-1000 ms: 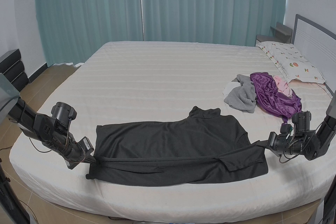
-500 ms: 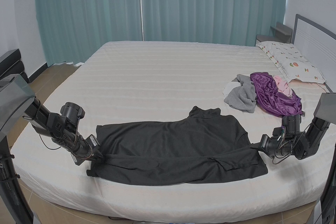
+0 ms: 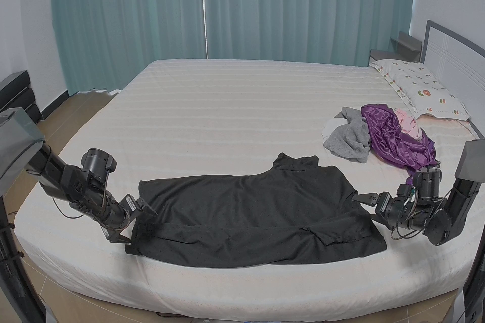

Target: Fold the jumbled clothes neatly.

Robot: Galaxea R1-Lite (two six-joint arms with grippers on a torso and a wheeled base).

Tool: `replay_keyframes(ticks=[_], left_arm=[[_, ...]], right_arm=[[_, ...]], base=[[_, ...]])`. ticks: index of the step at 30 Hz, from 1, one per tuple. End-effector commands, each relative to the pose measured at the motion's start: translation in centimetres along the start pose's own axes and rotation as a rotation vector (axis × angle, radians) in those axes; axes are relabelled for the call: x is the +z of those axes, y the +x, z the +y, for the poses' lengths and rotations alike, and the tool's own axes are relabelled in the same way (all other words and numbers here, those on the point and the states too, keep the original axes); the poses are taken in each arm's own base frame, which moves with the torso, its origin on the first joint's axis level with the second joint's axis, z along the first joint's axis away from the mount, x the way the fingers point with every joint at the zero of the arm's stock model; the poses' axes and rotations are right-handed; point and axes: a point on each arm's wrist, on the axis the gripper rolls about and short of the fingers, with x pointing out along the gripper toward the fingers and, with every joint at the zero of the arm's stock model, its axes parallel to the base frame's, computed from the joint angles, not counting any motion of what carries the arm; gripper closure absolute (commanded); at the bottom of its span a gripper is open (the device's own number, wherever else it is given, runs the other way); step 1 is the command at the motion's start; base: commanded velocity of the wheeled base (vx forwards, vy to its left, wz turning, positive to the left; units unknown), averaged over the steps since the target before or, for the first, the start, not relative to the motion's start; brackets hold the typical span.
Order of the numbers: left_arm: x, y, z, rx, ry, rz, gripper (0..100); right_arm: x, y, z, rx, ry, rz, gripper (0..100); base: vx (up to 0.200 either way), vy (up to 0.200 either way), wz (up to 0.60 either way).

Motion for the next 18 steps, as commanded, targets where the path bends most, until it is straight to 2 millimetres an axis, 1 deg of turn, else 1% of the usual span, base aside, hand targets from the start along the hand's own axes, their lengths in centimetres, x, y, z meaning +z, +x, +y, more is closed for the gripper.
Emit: replay_keyframes(ticks=[1,2,4,8,11,14,17,18], left_arm=[[-2.3,-4.4,0.9,-0.088,0.006,-0.046,0],[-2.5,-4.6,1.0,-0.093,0.008,-0.051,0],[-3.6,-5.4,1.6,-0.12,0.0,-0.068,0],[-4.4,-5.8,2.1,-0.145,-0.017,-0.083,0],[-4.8,-5.7,2.5,-0.146,-0.019,-0.075,0],[-4.9,-5.4,2.6,-0.151,-0.023,-0.051,0],[-5.2,-5.3,3.0,-0.155,-0.029,-0.019,0],[-5.4,-5.3,3.1,-0.16,-0.03,-0.003,0]], right_arm=[[-2.2,-2.7,2.2,0.081,0.051,-0.019,0],[-2.4,-2.7,2.2,0.081,0.051,-0.018,0],[-2.9,-2.7,2.3,0.062,0.048,-0.026,0],[-3.5,-2.5,2.7,0.027,0.04,-0.047,0],[-5.2,-2.6,3.3,0.01,0.076,-0.011,0],[-6.1,-2.5,3.7,0.013,0.161,0.024,0],[-6.5,-2.6,3.5,0.003,0.195,0.04,0],[-6.9,-2.8,3.4,-0.007,0.2,0.055,0]], base=[[0.0,0.0,0.0],[0.0,0.0,0.0],[0.0,0.0,0.0],[0.0,0.0,0.0],[0.0,0.0,0.0],[-0.2,0.0,0.0],[-0.2,0.0,0.0],[0.0,0.0,0.0]])
